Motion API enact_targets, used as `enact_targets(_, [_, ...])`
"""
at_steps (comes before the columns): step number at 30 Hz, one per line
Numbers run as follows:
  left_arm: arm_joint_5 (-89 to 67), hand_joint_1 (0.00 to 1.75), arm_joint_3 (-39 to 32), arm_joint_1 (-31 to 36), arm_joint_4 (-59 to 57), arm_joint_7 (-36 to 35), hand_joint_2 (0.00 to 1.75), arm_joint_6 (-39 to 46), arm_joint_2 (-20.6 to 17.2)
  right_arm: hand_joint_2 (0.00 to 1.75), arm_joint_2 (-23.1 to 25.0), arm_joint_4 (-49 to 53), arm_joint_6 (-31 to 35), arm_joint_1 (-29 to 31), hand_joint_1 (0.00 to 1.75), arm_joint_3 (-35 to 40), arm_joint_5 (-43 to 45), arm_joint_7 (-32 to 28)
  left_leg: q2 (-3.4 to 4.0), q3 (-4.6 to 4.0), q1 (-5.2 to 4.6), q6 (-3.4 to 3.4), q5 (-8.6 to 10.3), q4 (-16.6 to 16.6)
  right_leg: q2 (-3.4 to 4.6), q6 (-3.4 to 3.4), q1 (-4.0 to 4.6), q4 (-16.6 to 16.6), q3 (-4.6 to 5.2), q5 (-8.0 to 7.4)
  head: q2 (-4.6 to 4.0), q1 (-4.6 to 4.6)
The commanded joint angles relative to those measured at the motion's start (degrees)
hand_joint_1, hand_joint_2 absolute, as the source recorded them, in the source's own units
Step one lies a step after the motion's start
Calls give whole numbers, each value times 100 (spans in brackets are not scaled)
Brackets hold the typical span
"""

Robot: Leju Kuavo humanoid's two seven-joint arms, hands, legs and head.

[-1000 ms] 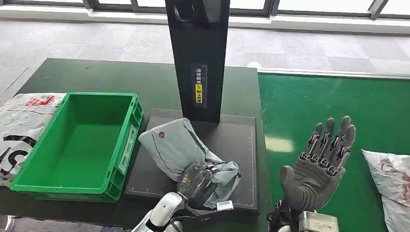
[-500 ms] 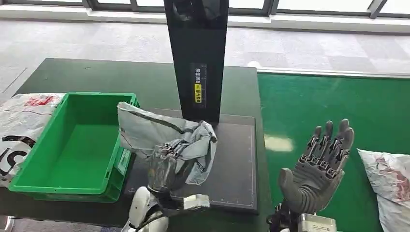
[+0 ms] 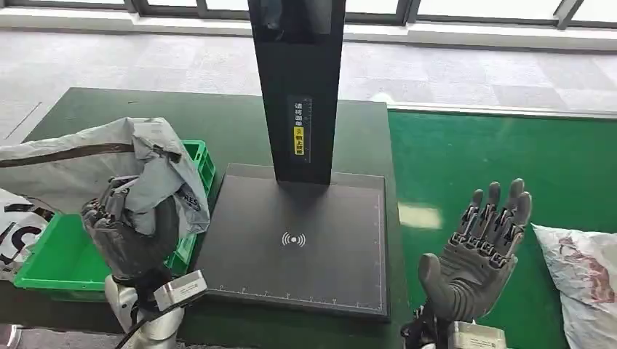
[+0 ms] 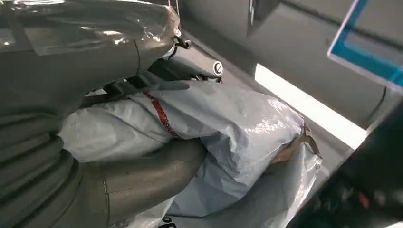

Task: Moved the parcel from conveyor to table for the left to box.

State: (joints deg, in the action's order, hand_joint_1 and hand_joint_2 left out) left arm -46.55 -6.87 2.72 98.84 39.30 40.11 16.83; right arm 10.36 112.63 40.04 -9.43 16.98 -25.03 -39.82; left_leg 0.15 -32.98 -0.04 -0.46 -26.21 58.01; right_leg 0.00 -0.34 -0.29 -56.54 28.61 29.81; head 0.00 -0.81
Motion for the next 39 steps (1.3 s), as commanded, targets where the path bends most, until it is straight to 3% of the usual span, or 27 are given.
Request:
enact_targets(1, [344,175,-701,911,-1454,-987,175,-145,-316,175,-105,-217,-4,87,0,53,48,-18,-8,3,1,-4,9,-16,-7,2,0,15,-6,-7,0,-2])
enact_targets(4, [205,175,-775,1323,-2575,-1540,175,-187,-752,175,-146,-139,-4,8,0,30,54,-18,-25,13,-4,-4,11,-16,-24,-1,-6,11,-13,-2,0,-2])
enact_targets(20, [205,175,-775,1323,-2575,-1540,175,-187,-752,175,-146,-139,-4,8,0,30,54,-18,-8,-4,2,-7,18,-18,-6,-2,1,14,-1,-16,0,-2])
enact_targets(22, [270,175,-796,1602,-3326,-1929,175,-408,-977,175,-191,-125,-4,-12,0,33,75,-18,-11,-4,2,-7,18,-16,-8,-2,2,13,-2,-16,0,-2])
enact_targets(28, [1006,175,-1182,2481,-5703,-1908,175,-911,-1491,175,-271,-338,-4,189,0,82,214,-18,-19,4,0,-9,28,-26,-17,-5,0,16,-3,-21,0,-2])
enact_targets(33, [1162,175,-1488,2549,-5998,-1768,175,-544,-1581,175,-222,-541,-4,362,0,131,219,-18,0,6,2,-12,26,-25,3,-4,0,14,-2,-22,0,-2])
enact_targets(34, [1179,0,-1543,2534,-5946,-1768,175,-425,-1568,175,-222,-553,-4,361,0,143,220,-18,-14,26,-7,-12,28,-32,-10,-3,-7,10,-27,-16,0,2])
enact_targets(35, [1297,0,-1720,2492,-5788,-1744,0,-144,-1520,175,-230,-596,-4,352,0,176,232,-18,-9,35,-2,-13,20,-26,-5,-5,-1,7,-37,-15,0,-2])
enact_targets(39, [2136,0,-2238,2359,-5413,-1556,0,-402,-1521,175,-228,-753,-4,502,0,198,246,-18,13,41,-6,-18,31,-43,17,-9,-3,13,-28,-29,0,0])
